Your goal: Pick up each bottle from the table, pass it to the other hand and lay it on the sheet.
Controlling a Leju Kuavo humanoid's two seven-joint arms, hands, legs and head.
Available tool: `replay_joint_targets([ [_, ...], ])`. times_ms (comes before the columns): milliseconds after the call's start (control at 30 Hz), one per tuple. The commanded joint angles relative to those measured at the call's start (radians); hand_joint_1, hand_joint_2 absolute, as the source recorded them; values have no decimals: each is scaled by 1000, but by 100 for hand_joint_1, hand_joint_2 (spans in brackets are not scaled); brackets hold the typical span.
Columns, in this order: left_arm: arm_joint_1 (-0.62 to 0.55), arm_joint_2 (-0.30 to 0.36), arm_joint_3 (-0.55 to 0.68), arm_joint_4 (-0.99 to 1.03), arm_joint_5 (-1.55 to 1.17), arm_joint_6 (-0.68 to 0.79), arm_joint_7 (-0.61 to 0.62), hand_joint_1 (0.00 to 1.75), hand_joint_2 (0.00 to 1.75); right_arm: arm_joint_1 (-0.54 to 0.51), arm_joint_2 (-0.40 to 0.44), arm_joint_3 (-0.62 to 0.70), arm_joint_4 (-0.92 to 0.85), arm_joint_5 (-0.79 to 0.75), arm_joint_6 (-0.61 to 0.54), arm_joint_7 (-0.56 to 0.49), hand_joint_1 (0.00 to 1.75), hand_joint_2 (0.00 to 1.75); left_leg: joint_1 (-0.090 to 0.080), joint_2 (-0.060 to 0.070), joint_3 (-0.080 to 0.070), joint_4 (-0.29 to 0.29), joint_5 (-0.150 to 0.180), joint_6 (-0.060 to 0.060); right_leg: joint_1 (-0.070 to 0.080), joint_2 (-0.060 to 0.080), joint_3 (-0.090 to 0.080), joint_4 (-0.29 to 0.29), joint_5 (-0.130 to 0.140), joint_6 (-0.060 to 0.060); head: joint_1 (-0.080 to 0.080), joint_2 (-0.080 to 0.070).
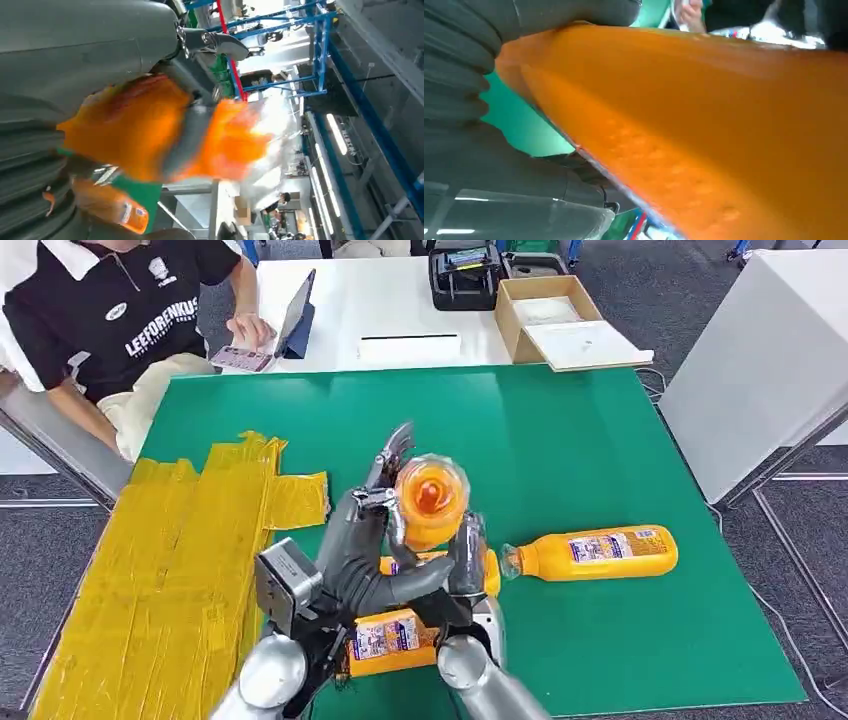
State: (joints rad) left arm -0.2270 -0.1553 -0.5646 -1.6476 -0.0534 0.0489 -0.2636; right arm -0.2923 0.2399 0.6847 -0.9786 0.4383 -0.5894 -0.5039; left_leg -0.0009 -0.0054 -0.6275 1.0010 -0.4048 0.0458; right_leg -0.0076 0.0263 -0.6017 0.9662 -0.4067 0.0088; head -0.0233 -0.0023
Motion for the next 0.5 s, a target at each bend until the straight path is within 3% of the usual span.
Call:
replay_joint_targets([
  [33,-73,10,-28,136,52,-16,-4,0,175,-65,-34,218,198,131,-50,23,175,175,0,-1,4,-1,0,-2,0,-2,5,-2,0,-1,0,0],
  [300,-72,1,-7,200,68,-8,-20,0,175,-77,-57,273,179,271,-107,113,175,175,0,-2,5,0,-1,-3,0,-5,6,-1,-1,-1,0,0],
  [400,-82,-5,-10,243,67,-17,-30,0,175,-21,-52,177,142,420,-109,137,175,175,0,-2,4,0,0,-3,0,-5,4,-1,-1,-1,0,0],
  [500,-86,-3,-9,265,77,-17,-37,0,175,5,-64,151,118,444,-109,143,175,175,0,-4,2,0,0,-2,0,-5,3,-1,-1,0,0,0],
])
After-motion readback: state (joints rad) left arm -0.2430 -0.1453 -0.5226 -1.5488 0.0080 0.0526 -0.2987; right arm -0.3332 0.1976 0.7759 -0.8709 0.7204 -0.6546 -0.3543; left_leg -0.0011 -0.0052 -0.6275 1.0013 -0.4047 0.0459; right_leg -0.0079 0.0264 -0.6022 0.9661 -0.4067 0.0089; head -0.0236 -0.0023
